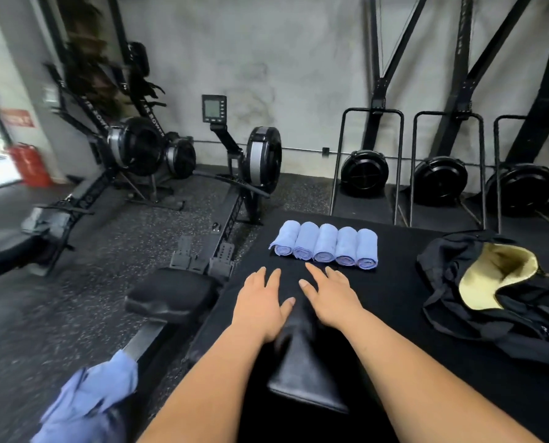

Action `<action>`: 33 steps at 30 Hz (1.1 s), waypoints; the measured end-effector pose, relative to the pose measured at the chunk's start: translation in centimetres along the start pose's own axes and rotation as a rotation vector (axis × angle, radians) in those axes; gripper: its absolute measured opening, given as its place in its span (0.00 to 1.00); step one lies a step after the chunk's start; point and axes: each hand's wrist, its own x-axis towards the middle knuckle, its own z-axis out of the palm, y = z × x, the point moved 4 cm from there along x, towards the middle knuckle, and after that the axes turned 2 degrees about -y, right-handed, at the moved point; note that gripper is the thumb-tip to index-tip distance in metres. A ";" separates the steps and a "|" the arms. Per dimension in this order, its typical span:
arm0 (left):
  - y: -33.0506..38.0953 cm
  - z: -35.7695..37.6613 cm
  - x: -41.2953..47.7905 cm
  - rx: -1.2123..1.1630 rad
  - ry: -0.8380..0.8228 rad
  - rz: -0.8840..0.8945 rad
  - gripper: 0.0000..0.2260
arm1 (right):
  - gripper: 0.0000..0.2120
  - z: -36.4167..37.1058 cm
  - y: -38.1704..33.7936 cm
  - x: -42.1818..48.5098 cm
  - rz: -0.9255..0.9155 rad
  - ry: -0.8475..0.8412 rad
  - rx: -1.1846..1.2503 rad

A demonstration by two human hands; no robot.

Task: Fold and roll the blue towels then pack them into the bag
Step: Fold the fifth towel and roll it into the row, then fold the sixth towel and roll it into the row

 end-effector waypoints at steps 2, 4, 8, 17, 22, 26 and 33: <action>-2.0 -1.4 -2.3 0.034 0.013 -0.027 0.36 | 0.31 1.0 -2.8 -1.5 -0.054 -0.013 -0.013; -4.0 -2.3 -4.4 0.053 0.014 -0.056 0.36 | 0.32 2.0 -5.1 -2.7 -0.103 -0.029 -0.028; -8.4 -3.6 -9.1 0.074 0.019 -0.151 0.36 | 0.32 4.6 -9.5 -5.1 -0.210 -0.094 -0.078; -17.9 -3.2 -19.5 0.006 0.032 -0.380 0.36 | 0.31 11.2 -18.7 -8.6 -0.405 -0.212 -0.099; -22.6 -1.0 -24.7 -0.047 0.000 -0.546 0.36 | 0.30 15.3 -22.4 -10.0 -0.489 -0.281 -0.103; -25.7 0.3 -27.9 -0.076 -0.024 -0.641 0.35 | 0.31 19.3 -25.2 -10.7 -0.541 -0.348 -0.139; -30.3 3.9 -30.9 -0.102 -0.095 -0.743 0.36 | 0.30 26.8 -27.8 -11.3 -0.583 -0.480 -0.197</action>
